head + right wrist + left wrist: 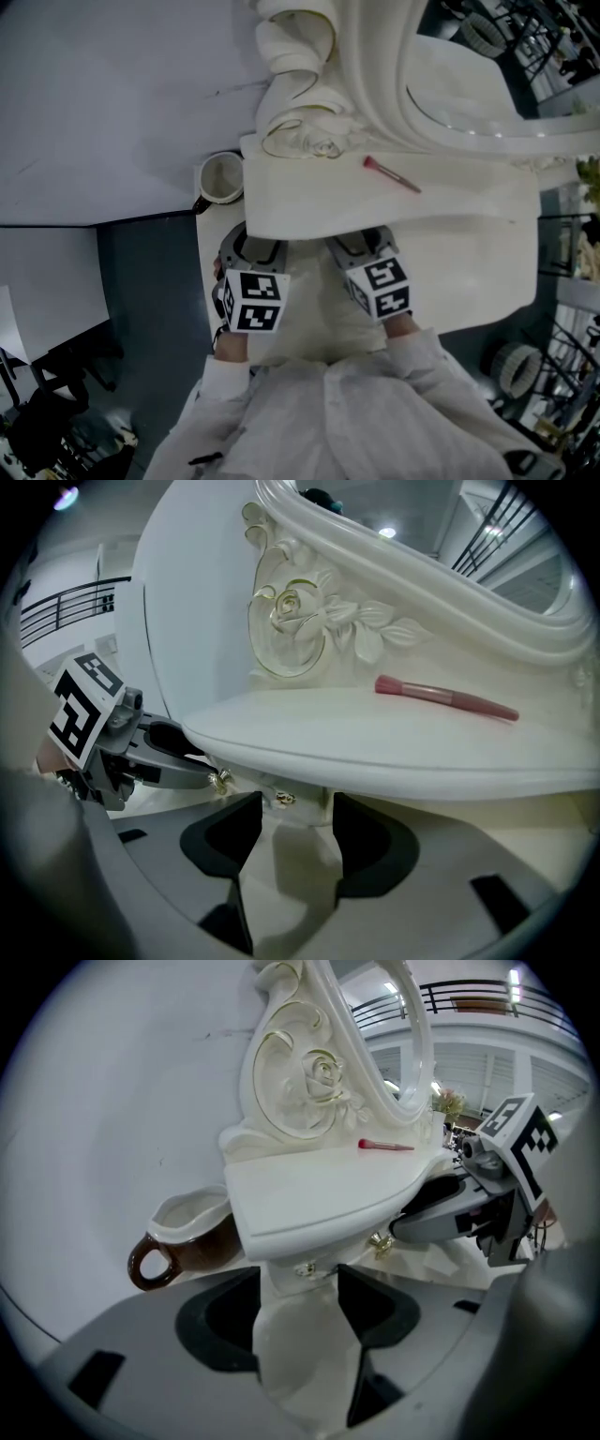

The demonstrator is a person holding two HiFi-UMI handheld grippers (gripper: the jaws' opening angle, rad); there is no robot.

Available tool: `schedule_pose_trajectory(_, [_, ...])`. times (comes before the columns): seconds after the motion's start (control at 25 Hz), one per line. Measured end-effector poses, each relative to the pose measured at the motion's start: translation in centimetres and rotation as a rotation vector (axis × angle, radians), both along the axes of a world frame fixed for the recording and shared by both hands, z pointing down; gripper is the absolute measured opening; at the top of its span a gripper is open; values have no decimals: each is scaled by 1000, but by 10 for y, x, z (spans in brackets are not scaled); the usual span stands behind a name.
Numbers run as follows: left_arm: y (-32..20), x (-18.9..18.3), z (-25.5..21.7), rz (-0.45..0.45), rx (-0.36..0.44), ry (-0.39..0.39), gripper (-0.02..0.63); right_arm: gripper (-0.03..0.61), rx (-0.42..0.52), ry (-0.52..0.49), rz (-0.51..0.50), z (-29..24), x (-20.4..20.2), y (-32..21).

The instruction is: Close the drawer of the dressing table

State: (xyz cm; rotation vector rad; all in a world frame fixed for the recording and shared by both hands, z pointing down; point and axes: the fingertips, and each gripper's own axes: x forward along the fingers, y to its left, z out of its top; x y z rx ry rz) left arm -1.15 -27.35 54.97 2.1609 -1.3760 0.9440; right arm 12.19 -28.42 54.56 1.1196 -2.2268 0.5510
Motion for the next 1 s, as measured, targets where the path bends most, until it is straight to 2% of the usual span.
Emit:
schedule_pose_trajectory(0.72, [3,-6,0,-5,-15,33,238,218,6,-14,36,0,-5,3])
schedule_pose_trajectory(1.0, [21,-3,-6,-18,-11,48,238,218,16,-45,10,-8,-3,23])
